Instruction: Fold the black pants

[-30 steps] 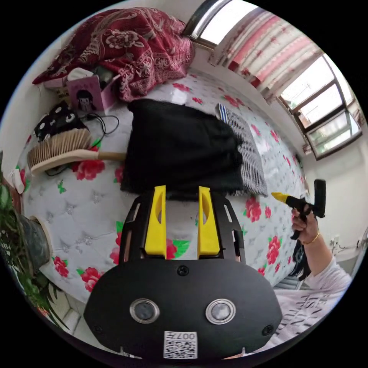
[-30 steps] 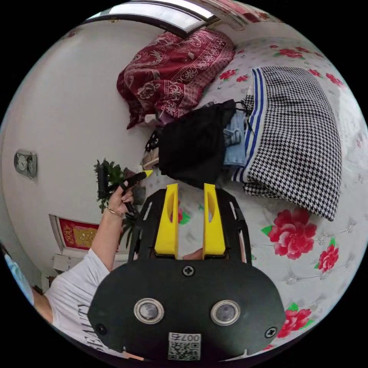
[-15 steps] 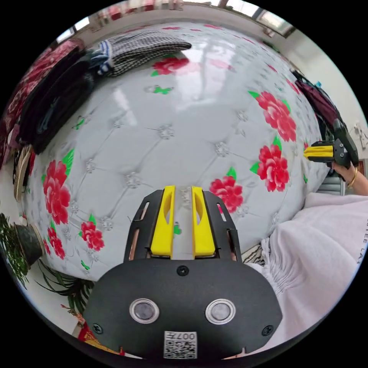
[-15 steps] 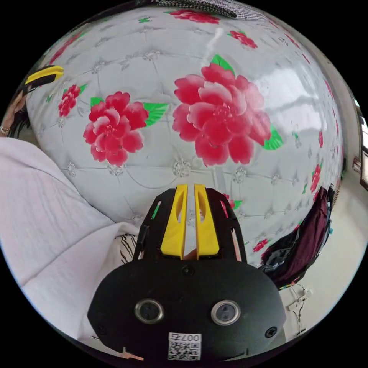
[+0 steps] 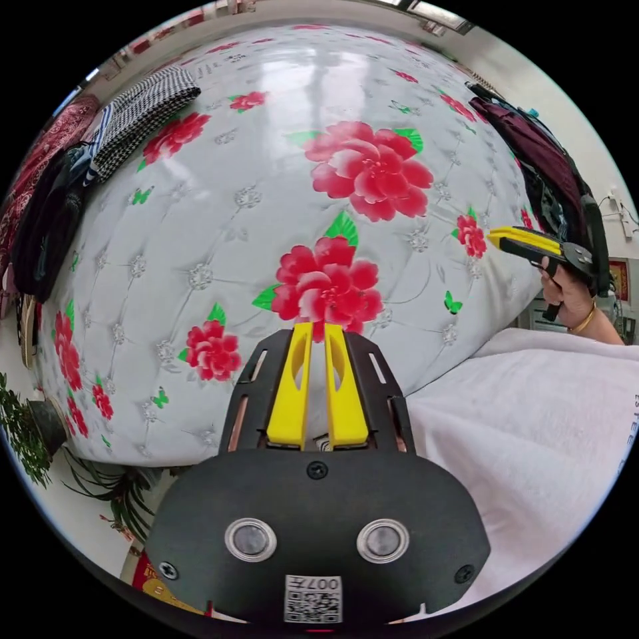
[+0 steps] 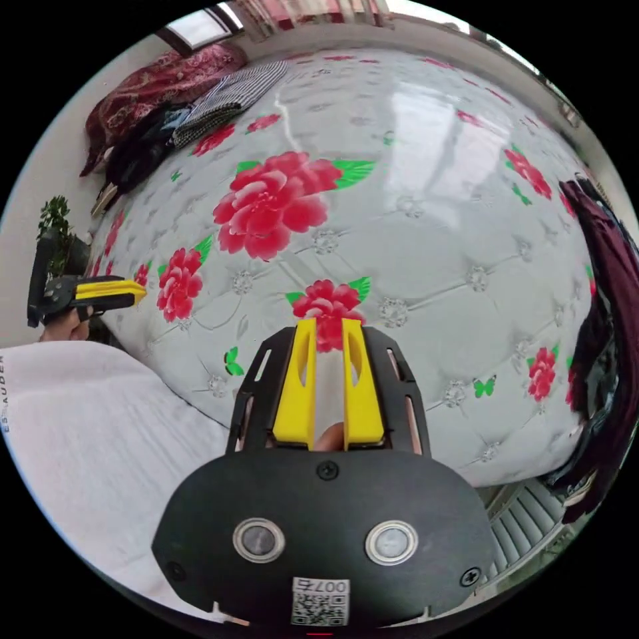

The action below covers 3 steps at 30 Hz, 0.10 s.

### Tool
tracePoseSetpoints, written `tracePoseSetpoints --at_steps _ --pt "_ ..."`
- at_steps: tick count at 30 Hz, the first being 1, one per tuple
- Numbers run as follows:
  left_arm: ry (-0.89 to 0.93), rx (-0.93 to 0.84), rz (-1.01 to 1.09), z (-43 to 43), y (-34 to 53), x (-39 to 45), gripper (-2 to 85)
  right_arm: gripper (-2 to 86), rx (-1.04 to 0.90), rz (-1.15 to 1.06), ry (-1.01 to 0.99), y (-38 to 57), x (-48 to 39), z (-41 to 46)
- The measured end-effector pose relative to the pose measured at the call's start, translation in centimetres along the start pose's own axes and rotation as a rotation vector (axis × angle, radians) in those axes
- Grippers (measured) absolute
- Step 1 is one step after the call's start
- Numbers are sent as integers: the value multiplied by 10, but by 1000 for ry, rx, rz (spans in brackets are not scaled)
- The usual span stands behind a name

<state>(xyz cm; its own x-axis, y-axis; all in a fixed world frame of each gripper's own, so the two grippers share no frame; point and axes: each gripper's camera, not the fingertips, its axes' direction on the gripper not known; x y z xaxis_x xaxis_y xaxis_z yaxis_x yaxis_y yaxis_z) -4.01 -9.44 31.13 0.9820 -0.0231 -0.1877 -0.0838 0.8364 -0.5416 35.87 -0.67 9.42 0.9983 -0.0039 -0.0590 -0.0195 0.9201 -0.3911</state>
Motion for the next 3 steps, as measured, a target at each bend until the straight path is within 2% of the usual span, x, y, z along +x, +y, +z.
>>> tracePoseSetpoints --at_steps 3 --pt "-1 -17 22 8 -12 37 26 55 155 185 124 50 94 -52"
